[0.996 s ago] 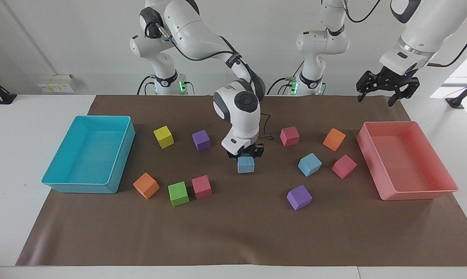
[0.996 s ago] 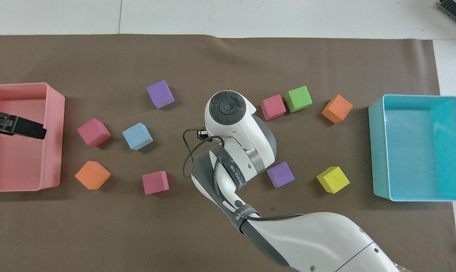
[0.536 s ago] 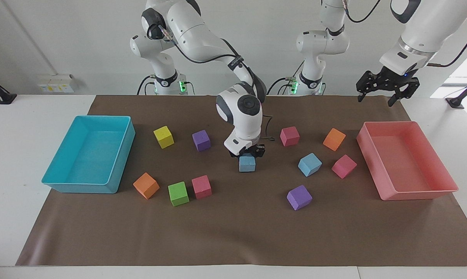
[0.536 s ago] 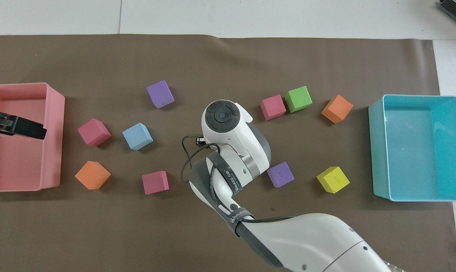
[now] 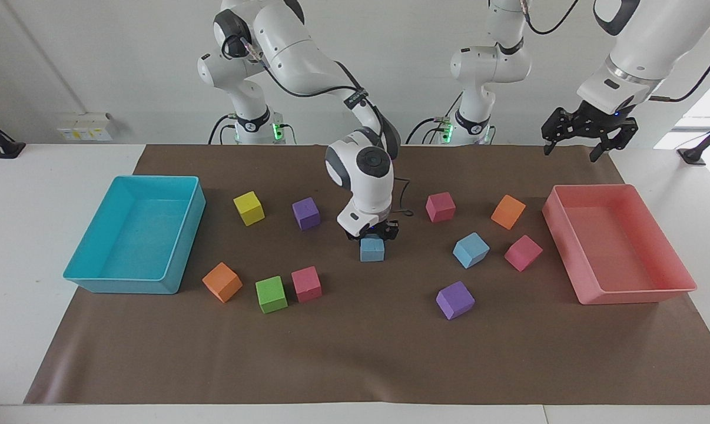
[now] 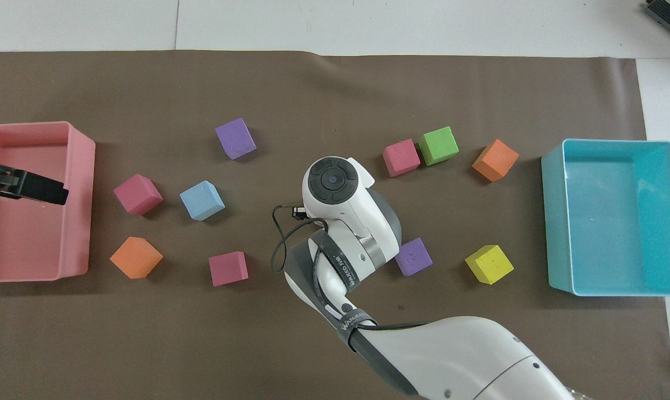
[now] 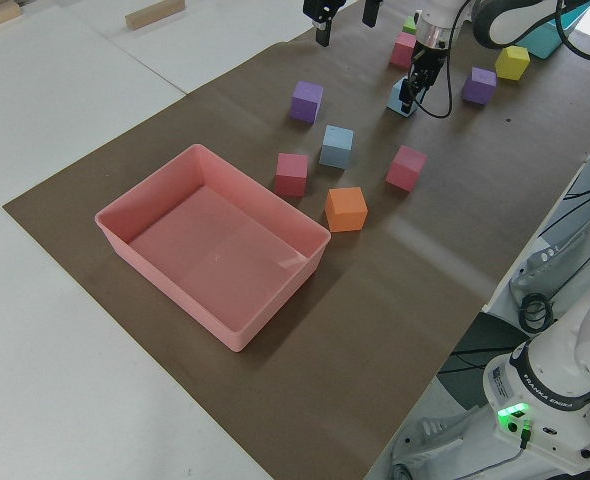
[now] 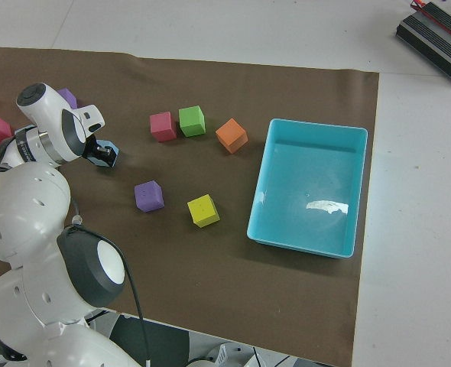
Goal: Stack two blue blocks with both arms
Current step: 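Carry the light blue cube to the table center and release it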
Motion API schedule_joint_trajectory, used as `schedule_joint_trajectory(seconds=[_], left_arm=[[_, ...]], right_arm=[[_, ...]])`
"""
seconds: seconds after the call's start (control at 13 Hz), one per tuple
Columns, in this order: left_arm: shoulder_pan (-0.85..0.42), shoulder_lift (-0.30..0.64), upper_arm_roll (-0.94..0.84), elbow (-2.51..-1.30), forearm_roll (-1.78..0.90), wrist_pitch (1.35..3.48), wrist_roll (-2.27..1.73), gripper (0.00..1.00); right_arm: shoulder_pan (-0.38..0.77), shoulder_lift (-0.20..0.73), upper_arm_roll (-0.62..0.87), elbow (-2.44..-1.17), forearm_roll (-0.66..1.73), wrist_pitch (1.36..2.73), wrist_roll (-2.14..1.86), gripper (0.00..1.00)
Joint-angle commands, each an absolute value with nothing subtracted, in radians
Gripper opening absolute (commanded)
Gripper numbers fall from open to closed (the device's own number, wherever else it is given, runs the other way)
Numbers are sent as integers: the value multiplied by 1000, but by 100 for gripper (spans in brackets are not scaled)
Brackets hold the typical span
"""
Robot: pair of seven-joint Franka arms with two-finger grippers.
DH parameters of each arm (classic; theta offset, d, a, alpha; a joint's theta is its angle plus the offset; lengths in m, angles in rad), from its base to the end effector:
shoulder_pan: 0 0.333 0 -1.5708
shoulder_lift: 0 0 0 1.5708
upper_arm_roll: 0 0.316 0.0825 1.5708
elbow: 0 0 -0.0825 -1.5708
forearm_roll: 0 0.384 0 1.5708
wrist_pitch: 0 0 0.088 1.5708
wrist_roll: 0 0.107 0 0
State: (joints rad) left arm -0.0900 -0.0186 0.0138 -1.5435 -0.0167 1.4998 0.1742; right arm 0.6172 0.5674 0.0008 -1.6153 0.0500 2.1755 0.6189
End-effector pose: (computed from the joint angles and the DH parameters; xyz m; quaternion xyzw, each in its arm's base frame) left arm 0.5400 -0.0430 0.6414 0.9920 -0.1253 -0.0121 0.0091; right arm 0.5600 0.4003 0.2945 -0.9997 0.0148 0.0150 0.0148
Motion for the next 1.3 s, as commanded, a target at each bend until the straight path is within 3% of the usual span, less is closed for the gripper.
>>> schedule_joint_trajectory(seconds=[0.0,0.08,0.15,0.23,0.31,0.84,1.23], left_arm=[[-109,-46,25,-1577,-8,1528,164,100],[-109,-46,25,-1578,-8,1534,164,100],[-109,-46,25,-1585,-8,1552,170,100],[-110,-40,25,-1585,-8,1584,166,100],[-110,-37,25,-1586,-8,1612,164,100],[-158,41,26,-1583,-2,1723,166,100],[-169,94,26,-1589,5,1834,163,100]], right_arm=[[614,537,6,-1660,38,2201,600,0],[614,537,6,-1660,38,2200,600,0],[615,535,6,-1658,38,2197,600,18],[615,534,5,-1654,35,2191,603,89],[615,531,5,-1654,35,2194,606,100],[597,413,-2,-1658,31,2155,620,100],[503,295,5,-1701,95,2118,517,100]])
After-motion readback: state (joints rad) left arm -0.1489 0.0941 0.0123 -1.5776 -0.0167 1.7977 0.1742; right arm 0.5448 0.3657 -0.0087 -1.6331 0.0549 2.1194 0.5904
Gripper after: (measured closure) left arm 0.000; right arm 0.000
